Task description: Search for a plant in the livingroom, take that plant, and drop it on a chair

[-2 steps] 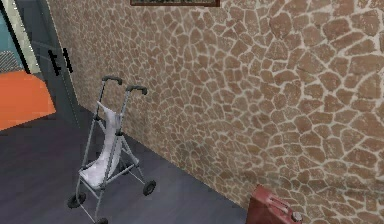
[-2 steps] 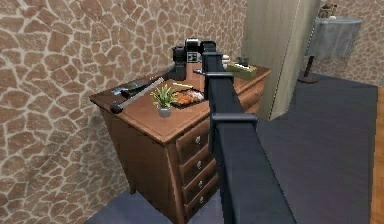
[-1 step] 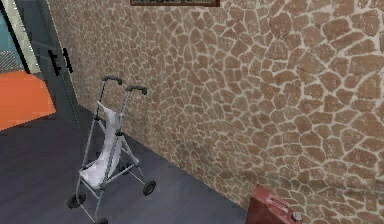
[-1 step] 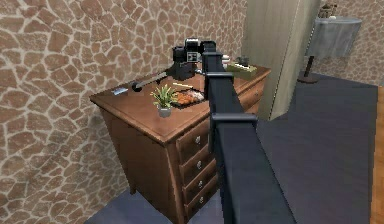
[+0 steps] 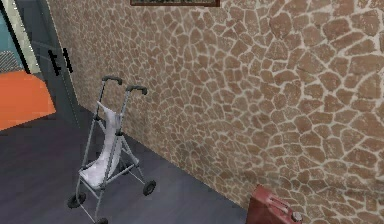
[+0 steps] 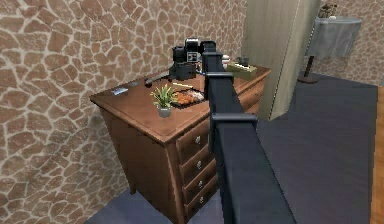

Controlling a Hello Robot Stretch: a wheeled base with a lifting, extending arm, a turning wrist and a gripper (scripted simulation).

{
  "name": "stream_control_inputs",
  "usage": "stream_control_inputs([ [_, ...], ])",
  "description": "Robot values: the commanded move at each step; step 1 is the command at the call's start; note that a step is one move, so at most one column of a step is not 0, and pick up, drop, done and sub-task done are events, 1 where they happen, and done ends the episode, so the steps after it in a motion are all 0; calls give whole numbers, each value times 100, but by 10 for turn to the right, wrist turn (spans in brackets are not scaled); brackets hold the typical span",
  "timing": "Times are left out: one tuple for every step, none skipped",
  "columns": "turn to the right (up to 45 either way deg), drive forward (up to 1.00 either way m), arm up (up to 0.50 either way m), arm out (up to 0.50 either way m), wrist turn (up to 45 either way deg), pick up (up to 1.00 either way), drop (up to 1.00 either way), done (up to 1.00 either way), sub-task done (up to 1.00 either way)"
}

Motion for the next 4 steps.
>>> stream_control_inputs([
  [0, 0, -14, 0, 0, 0, 0, 0, 0],
  [0, 0, 0, 0, 0, 100, 0, 0, 0],
  [0, 0, 10, 0, 0, 0, 0, 0, 0],
  [0, 0, 4, 0, 0, 0, 0, 0, 0],
])
